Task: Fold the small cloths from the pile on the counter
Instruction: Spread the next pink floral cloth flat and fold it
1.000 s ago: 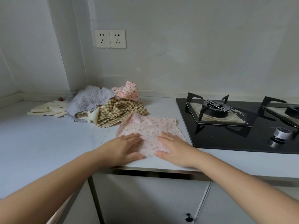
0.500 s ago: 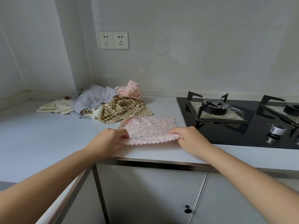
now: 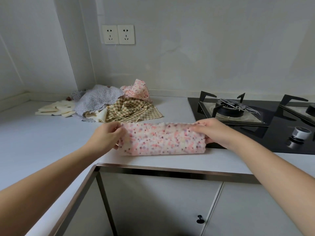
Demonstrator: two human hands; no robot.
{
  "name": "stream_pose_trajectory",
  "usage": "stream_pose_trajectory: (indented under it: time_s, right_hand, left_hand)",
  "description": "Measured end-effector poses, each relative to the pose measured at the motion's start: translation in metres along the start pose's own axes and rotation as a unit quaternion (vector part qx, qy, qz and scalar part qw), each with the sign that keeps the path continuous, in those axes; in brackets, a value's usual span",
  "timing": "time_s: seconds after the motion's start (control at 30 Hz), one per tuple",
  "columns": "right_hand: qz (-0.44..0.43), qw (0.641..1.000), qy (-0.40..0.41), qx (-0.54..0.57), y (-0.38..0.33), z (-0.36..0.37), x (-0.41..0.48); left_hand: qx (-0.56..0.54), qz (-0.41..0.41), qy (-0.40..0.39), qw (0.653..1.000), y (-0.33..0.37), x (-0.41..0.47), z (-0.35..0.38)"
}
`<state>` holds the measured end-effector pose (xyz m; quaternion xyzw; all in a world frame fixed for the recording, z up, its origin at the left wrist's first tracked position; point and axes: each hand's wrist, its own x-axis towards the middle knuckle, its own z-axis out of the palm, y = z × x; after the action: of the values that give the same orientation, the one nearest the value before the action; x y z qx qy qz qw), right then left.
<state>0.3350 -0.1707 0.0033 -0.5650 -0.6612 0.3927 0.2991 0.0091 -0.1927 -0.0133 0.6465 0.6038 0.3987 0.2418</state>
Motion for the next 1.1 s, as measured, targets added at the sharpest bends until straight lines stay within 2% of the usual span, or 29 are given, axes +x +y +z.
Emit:
stream_pose_trajectory:
  time_s: [0.07, 0.17, 0.43, 0.63, 0.83, 0.93, 0.97, 1.0, 1.03, 1.1]
  right_hand:
    - [0.036, 0.999, 0.021, -0.015, -0.002, 0.006, 0.016]
    - [0.044, 0.992, 0.072, -0.096, 0.001, 0.017, 0.035]
    - [0.04, 0.957, 0.139, -0.253, -0.003, 0.037, 0.051]
    - [0.02, 0.914, 0.168, -0.369, 0.001, 0.043, 0.048]
    - [0.01, 0.871, 0.188, -0.454, 0.002, 0.052, 0.05]
    - [-0.041, 0.83, 0.219, -0.511, 0.001, 0.054, 0.045]
    - [-0.067, 0.829, 0.228, -0.507, 0.001, 0.056, 0.042]
    - [-0.084, 0.842, 0.218, -0.486, 0.0, 0.059, 0.038]
    - [-0.088, 0.869, 0.189, -0.449, 0.001, 0.065, 0.035]
    - [-0.036, 0.915, 0.076, -0.394, 0.003, 0.079, 0.028]
  left_hand:
    - [0.051, -0.024, 0.039, 0.998, 0.0, 0.013, 0.01]
    - [0.149, -0.028, 0.073, 0.986, -0.001, 0.028, 0.022]
    - [0.41, -0.049, 0.042, 0.91, 0.004, 0.043, 0.048]
    - [0.471, -0.015, 0.05, 0.88, 0.005, 0.035, 0.052]
    - [0.524, -0.022, 0.049, 0.85, 0.004, 0.04, 0.058]
    - [0.536, 0.026, 0.097, 0.838, 0.003, 0.042, 0.054]
    - [0.526, 0.078, 0.123, 0.838, 0.004, 0.041, 0.052]
    - [0.506, 0.14, 0.13, 0.841, 0.001, 0.041, 0.051]
    - [0.482, 0.19, 0.092, 0.851, -0.002, 0.041, 0.051]
    - [0.403, 0.215, -0.066, 0.887, -0.006, 0.038, 0.055]
